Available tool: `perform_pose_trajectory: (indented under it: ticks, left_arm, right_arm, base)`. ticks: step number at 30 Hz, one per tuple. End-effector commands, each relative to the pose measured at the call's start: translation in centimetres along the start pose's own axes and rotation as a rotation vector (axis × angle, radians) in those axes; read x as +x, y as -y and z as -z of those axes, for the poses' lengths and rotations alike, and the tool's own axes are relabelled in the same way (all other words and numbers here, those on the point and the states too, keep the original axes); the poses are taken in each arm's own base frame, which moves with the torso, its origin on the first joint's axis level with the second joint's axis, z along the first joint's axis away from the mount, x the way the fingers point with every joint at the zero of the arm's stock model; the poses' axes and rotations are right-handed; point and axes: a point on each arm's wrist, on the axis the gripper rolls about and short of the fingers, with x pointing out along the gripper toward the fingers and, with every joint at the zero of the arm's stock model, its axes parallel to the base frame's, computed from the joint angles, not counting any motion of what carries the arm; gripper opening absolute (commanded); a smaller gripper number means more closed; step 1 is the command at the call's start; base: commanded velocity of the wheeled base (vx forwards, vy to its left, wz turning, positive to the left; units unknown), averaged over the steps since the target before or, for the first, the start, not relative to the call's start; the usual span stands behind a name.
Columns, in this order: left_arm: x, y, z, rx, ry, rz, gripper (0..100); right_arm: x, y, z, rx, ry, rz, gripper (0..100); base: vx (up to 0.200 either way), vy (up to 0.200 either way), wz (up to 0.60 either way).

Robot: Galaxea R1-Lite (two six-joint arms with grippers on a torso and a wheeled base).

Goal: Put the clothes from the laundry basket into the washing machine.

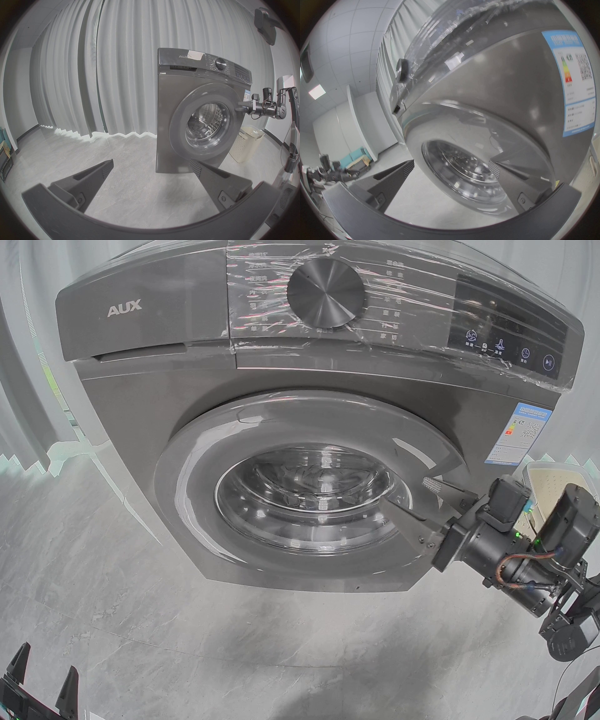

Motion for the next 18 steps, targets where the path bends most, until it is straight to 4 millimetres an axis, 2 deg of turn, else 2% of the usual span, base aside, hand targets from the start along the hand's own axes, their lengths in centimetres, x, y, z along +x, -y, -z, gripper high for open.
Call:
perform_pose_trajectory:
  ticks: [1, 3, 7, 9, 10, 12, 14, 15, 16, 17, 18]
  left_arm:
    - [0.0, 0.0, 0.5, 0.000, -0.005, -0.001, 100]
    - [0.0, 0.0, 0.5, 0.000, -0.003, -0.001, 100]
    - [0.0, 0.0, 0.5, 0.000, -0.003, -0.001, 100]
    - [0.0, 0.0, 0.5, -0.002, -0.003, -0.001, 100]
    - [0.0, 0.0, 0.5, -0.002, -0.005, -0.001, 100]
    - [0.0, 0.0, 0.5, -0.002, -0.005, -0.001, 100]
    - [0.0, 0.0, 0.5, -0.002, -0.005, -0.001, 100]
    - [0.0, 0.0, 0.5, 0.000, -0.005, -0.001, 100]
    - [0.0, 0.0, 0.5, 0.000, -0.003, -0.001, 100]
    - [0.0, 0.0, 0.5, 0.000, -0.003, -0.001, 100]
    - [0.0, 0.0, 0.5, 0.000, -0.003, -0.001, 100]
  right_arm:
    - [0.1, 1.0, -0.7, -0.029, 0.045, 0.056, 100]
    - [-1.8, 0.6, -0.5, -0.032, 0.017, 0.045, 100]
    - [-7.0, -0.1, 0.1, -0.046, -0.053, 0.005, 100]
    - [-11.5, -0.1, 0.4, -0.048, -0.077, -0.005, 100]
    - [-12.4, 0.0, 0.2, -0.042, -0.078, 0.003, 100]
    - [-15.2, 0.2, -0.6, -0.024, -0.086, 0.068, 100]
    - [-19.3, 0.3, -1.4, -0.035, -0.040, 0.126, 100]
    - [-21.1, 0.3, -1.2, -0.040, -0.033, 0.151, 100]
    - [-22.1, 0.4, -0.6, -0.049, -0.068, 0.186, 100]
    - [-22.1, 0.4, -0.6, -0.049, -0.068, 0.186, 100]
    - [-24.1, 0.4, 0.5, -0.059, -0.128, 0.290, 100]
  base:
    - [0.000, 0.000, 0.00]
    - [0.000, 0.000, 0.00]
    - [0.000, 0.000, 0.00]
    - [0.000, 0.000, 0.00]
    - [0.000, 0.000, 0.00]
    - [0.000, 0.000, 0.00]
    - [0.000, 0.000, 0.00]
    - [0.000, 0.000, 0.00]
    - [0.000, 0.000, 0.00]
    - [0.000, 0.000, 0.00]
    - [0.000, 0.000, 0.00]
